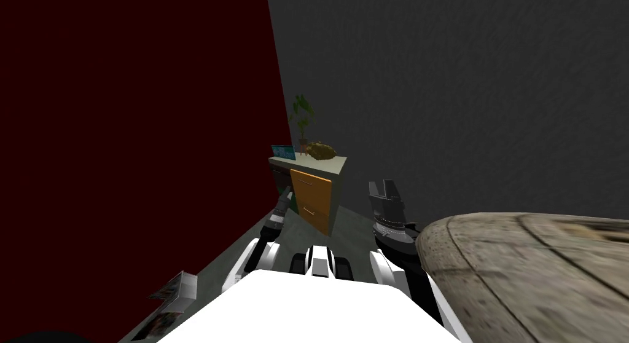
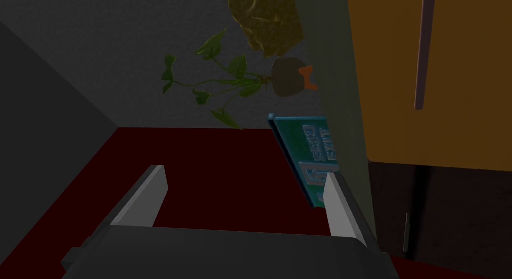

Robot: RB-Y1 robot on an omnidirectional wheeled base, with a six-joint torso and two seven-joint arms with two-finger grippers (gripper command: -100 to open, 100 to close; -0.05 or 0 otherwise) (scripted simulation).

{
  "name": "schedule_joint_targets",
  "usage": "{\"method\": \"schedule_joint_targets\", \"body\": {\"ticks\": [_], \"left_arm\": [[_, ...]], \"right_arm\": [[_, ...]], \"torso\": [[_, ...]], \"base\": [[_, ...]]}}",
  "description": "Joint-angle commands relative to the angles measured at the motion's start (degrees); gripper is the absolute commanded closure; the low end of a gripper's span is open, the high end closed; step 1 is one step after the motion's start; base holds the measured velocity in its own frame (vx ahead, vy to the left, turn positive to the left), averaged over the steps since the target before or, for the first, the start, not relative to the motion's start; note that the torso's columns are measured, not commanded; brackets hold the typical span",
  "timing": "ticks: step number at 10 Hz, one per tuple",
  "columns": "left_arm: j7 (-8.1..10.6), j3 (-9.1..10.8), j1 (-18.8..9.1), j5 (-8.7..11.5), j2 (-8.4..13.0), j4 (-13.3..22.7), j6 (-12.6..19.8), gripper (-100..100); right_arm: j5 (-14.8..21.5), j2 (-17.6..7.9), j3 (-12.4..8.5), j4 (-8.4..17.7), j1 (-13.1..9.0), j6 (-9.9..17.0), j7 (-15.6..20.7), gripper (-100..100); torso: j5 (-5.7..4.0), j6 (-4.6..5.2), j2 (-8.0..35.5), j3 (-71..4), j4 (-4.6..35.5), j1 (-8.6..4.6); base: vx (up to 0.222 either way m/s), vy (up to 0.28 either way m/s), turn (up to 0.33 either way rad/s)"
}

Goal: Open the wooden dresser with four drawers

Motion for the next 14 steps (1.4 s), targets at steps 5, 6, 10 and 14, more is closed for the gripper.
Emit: {"method": "schedule_joint_targets", "body": {"ticks": [5,6,10,14], "left_arm": [[-1.03,-3.11,-3.7,-2.5,4.8,7.8,3.5,-100],[-1.12,-3.4,-4.1,-2.8,5.3,8.6,3.9,-100],[-1.62,-5.15,-6.3,-4.2,7.9,13.1,6.1,-100],[-2.43,-1.55,-9.8,-4.2,6.1,15.9,8.3,-100]], "right_arm": [[0.0,0.0,0.0,0.0,0.0,0.0,0.0,0],[0.0,0.0,0.0,0.0,0.0,0.0,0.0,0],[0.0,0.0,0.0,0.0,0.0,0.0,0.0,0],[0.0,0.0,0.0,0.0,0.0,0.0,0.0,0]], "torso": [[-0.03,0.01,0.0,0.0,0.0,-0.11],[-0.03,0.0,-0.1,0.0,0.0,-0.09],[-0.02,0.01,0.0,0.0,0.0,-0.07],[-0.02,0.06,0.3,0.2,0.1,-0.07]], "base": [[0.088,-0.007,-0.131],[0.106,-0.012,-0.092],[0.085,-0.003,-0.117],[-0.016,0.015,-0.204]]}}
